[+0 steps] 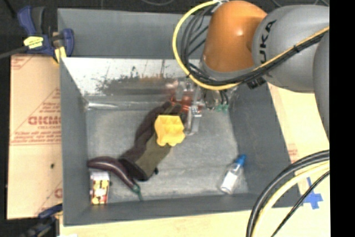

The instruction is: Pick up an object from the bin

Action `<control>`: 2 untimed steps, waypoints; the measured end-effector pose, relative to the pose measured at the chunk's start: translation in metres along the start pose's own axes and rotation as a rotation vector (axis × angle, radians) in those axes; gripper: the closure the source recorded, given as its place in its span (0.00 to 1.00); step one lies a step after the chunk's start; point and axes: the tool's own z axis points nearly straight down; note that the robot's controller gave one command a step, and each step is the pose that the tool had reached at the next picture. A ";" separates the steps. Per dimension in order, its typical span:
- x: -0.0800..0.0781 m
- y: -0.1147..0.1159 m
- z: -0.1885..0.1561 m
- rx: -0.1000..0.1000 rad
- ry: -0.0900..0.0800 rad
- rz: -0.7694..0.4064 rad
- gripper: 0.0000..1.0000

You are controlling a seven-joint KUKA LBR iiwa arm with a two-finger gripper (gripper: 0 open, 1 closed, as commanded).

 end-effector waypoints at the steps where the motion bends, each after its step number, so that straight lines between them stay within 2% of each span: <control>1: -0.002 0.000 -0.005 0.000 -0.008 0.000 0.00; 2: 0.023 0.009 0.042 0.000 -0.012 -0.010 0.00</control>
Offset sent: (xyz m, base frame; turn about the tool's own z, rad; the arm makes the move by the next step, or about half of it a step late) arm -0.0584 0.0209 -0.1066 -0.0189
